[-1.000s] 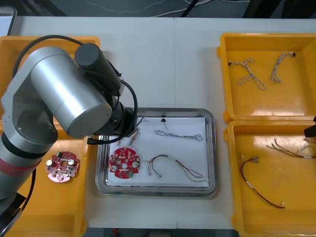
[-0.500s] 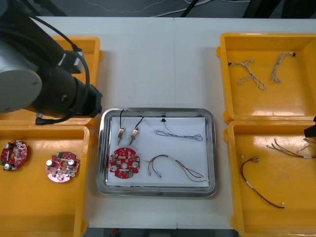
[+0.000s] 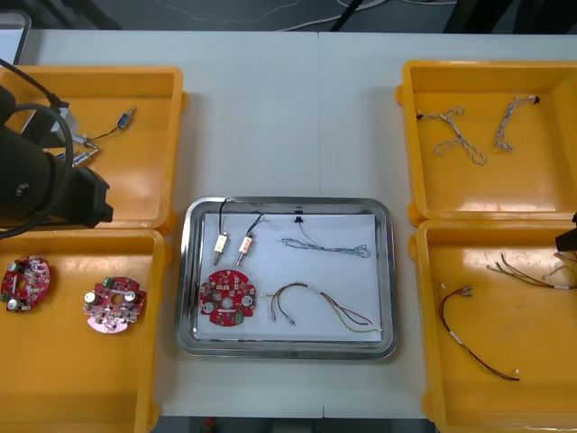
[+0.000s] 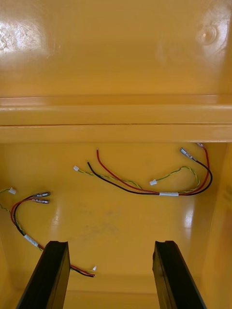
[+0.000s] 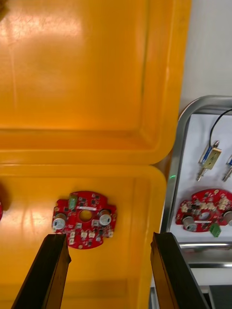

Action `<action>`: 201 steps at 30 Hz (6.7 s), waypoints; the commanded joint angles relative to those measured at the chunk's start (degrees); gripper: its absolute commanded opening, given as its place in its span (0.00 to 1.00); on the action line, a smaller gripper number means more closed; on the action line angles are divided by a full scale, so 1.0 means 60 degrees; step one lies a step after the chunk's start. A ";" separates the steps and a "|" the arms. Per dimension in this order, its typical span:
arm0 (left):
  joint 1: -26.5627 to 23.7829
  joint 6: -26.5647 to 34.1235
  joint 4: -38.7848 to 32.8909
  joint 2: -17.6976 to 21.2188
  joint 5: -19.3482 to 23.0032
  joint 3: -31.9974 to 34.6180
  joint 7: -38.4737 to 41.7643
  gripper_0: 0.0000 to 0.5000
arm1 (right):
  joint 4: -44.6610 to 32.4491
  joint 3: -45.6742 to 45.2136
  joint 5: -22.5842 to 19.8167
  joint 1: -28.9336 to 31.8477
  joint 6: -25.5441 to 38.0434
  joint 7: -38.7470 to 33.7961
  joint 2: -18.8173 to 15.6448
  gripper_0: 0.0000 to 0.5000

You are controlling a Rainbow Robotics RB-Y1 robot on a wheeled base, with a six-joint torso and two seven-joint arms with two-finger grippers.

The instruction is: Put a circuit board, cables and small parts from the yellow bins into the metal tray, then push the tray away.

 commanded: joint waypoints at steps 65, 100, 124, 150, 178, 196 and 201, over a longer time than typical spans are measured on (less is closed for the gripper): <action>0.1570 0.0061 -0.0399 0.1164 0.0419 0.2071 -0.2835 1.00 | -0.1855 1.1187 0.1077 -0.4802 -0.2176 0.0479 0.0591 1.00; 0.1570 0.0061 -0.0399 0.1164 0.0419 0.2071 -0.2835 1.00 | 0.0372 1.5597 0.1736 -0.7205 -0.3743 0.0259 0.1938 1.00; 0.1570 0.0061 -0.0399 0.1164 0.0419 0.2071 -0.2835 1.00 | 0.1148 1.6314 0.2014 -0.7571 -0.3640 0.0230 0.2964 1.00; 0.1570 0.0061 -0.0399 0.1164 0.0419 0.2071 -0.2835 1.00 | 0.0489 1.6314 0.1516 -0.7703 -0.3216 0.0084 0.2759 1.00; 0.1570 0.0061 -0.0399 0.1164 0.0419 0.2071 -0.2835 1.00 | 0.0504 1.6519 0.2556 -0.6589 -0.2952 0.0010 0.3008 1.00; 0.1570 0.0061 -0.0399 0.1164 0.0419 0.2071 -0.2835 1.00 | 0.1016 1.6681 0.3098 -0.6428 -0.2952 -0.0063 0.3462 0.78; 0.1570 0.0061 -0.0399 0.1164 0.0419 0.2071 -0.2835 1.00 | 0.1002 1.6710 0.3113 -0.6428 -0.2952 -0.0063 0.3462 0.13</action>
